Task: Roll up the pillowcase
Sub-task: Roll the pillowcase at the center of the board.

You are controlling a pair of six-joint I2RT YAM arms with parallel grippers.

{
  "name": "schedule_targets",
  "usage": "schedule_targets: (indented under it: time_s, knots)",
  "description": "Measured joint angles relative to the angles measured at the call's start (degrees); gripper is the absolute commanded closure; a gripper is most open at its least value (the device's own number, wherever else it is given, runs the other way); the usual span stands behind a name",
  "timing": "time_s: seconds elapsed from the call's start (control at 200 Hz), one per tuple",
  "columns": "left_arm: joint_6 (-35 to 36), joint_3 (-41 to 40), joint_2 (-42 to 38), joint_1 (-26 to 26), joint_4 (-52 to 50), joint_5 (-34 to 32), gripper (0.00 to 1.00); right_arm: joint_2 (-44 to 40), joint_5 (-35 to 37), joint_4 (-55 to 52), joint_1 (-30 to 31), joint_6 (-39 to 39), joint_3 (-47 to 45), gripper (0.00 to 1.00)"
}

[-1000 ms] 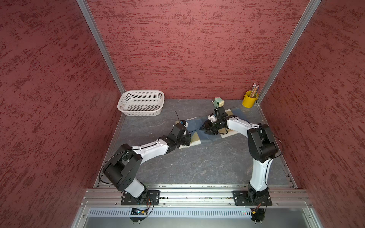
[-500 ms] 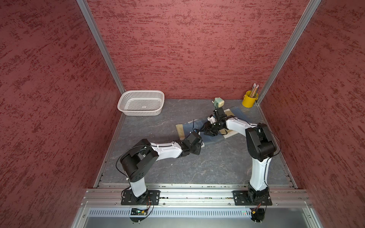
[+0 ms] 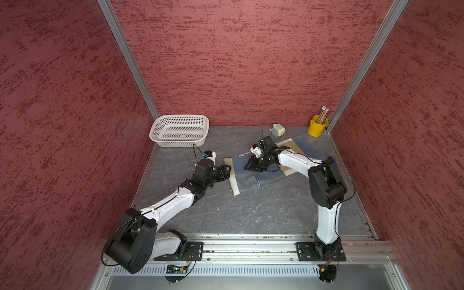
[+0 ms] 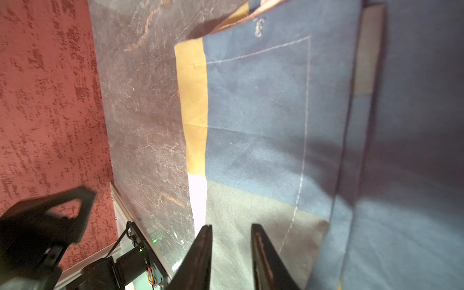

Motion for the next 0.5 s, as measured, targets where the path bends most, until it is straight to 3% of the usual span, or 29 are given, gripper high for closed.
schedule_targets:
  time_s: [0.16, 0.366, 0.501]
  knots:
    - [-5.7, -3.2, 10.2, 4.8, 5.3, 9.6, 0.32, 0.9, 2.4, -1.5, -0.1, -0.6, 0.8, 0.74]
    - [-10.3, -2.6, 18.6, 2.6, 13.4, 15.5, 0.38, 1.0, 4.9, -2.5, -0.1, -0.8, 0.8, 0.75]
    - [-12.5, -0.4, 24.6, 0.1, 19.3, 17.4, 0.61, 1.0, 5.8, -2.7, -0.1, -0.7, 0.8, 0.75]
